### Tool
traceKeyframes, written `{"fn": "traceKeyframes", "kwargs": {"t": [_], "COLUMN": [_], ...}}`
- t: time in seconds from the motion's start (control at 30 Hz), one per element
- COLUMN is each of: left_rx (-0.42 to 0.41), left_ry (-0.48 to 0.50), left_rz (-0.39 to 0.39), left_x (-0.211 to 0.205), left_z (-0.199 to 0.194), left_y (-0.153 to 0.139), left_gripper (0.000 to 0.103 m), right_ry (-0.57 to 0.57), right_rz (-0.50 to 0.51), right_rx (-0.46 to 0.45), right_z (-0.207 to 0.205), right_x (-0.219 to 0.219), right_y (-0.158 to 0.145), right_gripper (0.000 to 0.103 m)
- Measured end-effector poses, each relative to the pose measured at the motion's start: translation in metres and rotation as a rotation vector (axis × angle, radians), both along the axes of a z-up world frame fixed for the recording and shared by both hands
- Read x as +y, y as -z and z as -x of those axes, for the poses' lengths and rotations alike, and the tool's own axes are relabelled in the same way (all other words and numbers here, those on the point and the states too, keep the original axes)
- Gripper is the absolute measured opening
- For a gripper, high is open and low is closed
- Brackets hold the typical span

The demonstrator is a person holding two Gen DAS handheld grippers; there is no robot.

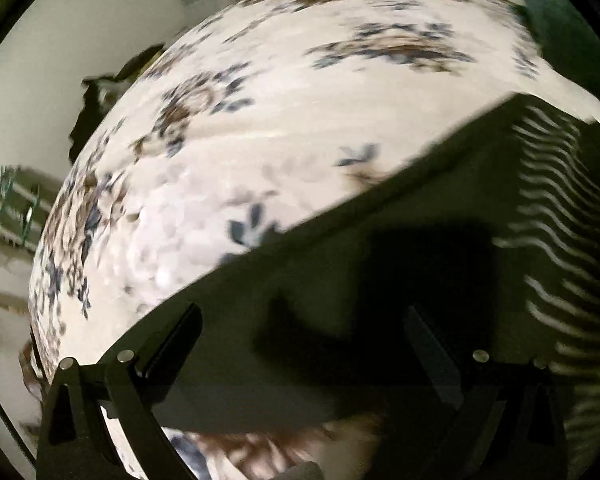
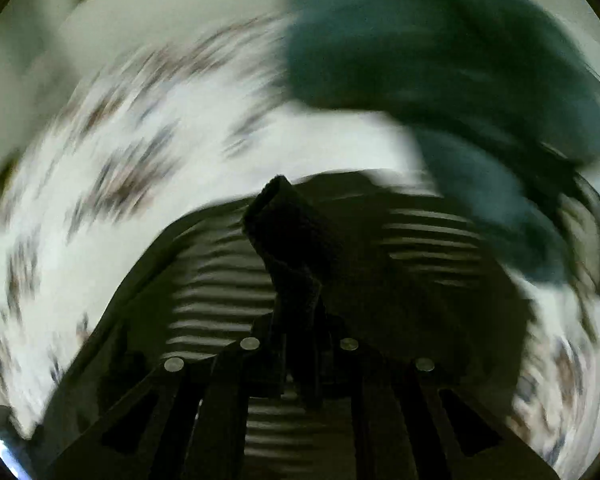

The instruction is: Fold small clothes

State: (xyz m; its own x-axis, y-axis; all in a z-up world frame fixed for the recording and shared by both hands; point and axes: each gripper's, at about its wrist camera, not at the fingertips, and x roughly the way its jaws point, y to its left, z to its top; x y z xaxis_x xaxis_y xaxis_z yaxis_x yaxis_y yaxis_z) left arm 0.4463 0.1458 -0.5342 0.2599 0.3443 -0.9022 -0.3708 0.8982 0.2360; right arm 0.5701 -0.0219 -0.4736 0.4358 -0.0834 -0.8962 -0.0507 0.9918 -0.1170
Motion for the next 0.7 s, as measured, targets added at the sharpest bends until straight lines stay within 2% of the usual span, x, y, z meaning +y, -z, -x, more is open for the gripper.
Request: {"fn": "traceKeyframes", "kwargs": {"t": [0.1, 0.17, 0.27, 0.33, 0.37, 0.4, 0.47, 0.6, 0.67, 0.7], "left_rx": [-0.005, -0.007, -0.002, -0.001, -0.005, -0.010, -0.016, 0.001, 0.025, 0.036], "left_ry": [-0.045, -0.061, -0.072, -0.079, -0.084, -0.092, -0.118, -0.240, -0.338, -0.407], "left_rz": [0.020, 0.037, 0.057, 0.074, 0.083, 0.091, 0.118, 0.250, 0.336, 0.405], "left_x": [0.025, 0.037, 0.048, 0.056, 0.060, 0.065, 0.075, 0.106, 0.122, 0.133], "left_z": [-0.003, -0.004, -0.004, -0.001, 0.003, 0.009, 0.026, 0.096, 0.134, 0.156], "left_y": [0.009, 0.017, 0.026, 0.027, 0.025, 0.021, 0.013, 0.001, 0.005, 0.011], "left_gripper": [0.103, 0.103, 0.103, 0.103, 0.103, 0.103, 0.103, 0.103, 0.103, 0.103], "right_ry": [-0.141, -0.158, -0.117, -0.109, -0.106, -0.090, -0.037, 0.095, 0.161, 0.186], "right_rz": [0.139, 0.167, 0.117, -0.002, -0.077, -0.140, -0.215, -0.191, -0.188, -0.188], "right_rx": [0.045, 0.079, 0.145, 0.186, 0.194, 0.191, 0.169, 0.159, 0.179, 0.191], "right_z": [-0.007, -0.003, -0.004, -0.002, 0.003, 0.011, 0.033, 0.093, 0.118, 0.127], "right_x": [0.076, 0.094, 0.098, 0.090, 0.082, 0.070, 0.043, -0.016, -0.043, -0.054], "right_y": [0.050, 0.067, 0.084, 0.083, 0.076, 0.066, 0.048, 0.030, 0.032, 0.032], "right_gripper": [0.009, 0.009, 0.012, 0.017, 0.032, 0.055, 0.075, 0.090, 0.090, 0.090]}}
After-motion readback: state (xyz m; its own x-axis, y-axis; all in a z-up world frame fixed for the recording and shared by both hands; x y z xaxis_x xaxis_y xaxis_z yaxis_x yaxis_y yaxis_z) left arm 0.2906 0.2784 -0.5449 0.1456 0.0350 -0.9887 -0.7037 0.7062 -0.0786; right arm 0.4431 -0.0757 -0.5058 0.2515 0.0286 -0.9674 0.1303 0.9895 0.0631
